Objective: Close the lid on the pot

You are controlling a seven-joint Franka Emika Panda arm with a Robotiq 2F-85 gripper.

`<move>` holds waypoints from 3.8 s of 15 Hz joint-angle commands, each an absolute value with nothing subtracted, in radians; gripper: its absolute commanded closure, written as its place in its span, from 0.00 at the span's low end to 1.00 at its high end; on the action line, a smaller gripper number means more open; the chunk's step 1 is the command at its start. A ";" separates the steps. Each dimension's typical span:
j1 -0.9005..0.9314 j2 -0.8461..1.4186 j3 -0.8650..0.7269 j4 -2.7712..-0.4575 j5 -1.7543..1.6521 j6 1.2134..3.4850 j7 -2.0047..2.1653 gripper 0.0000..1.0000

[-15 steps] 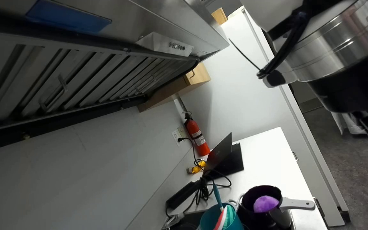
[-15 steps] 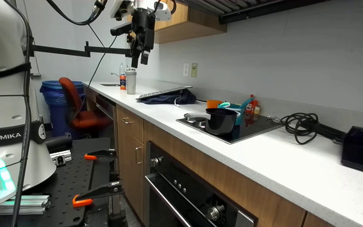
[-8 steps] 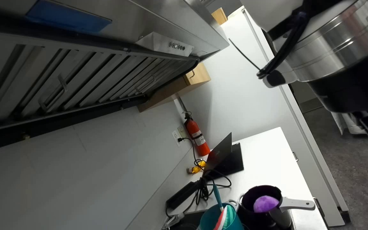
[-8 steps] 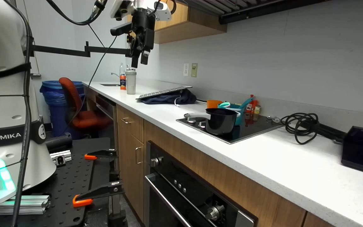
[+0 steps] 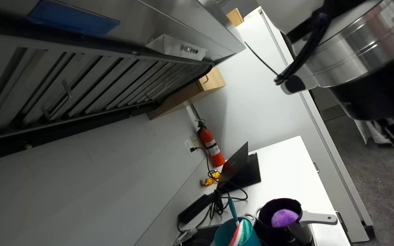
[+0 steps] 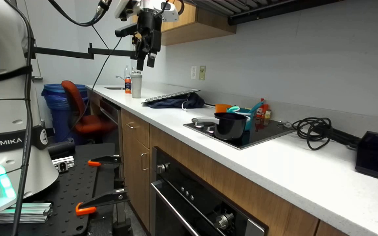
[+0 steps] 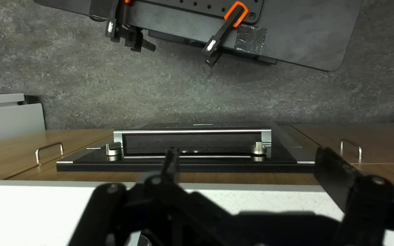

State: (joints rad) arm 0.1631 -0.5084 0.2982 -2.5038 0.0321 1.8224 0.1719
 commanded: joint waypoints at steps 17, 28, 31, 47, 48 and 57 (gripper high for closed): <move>0.185 -0.485 0.250 -2.500 0.016 1.820 0.069 0.00; 0.164 -0.344 0.244 -2.490 -0.111 2.117 0.065 0.00; 0.162 -0.291 0.232 -2.477 -0.122 2.228 0.058 0.00; 0.176 0.111 0.216 -2.219 -0.097 2.484 -0.232 0.00; 0.175 0.134 0.218 -2.198 -0.096 2.481 -0.258 0.00; 0.166 0.324 0.230 -2.058 -0.092 2.480 -0.359 0.00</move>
State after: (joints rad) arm 0.1656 0.2589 0.2281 -2.1234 -0.0925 2.4889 -0.3296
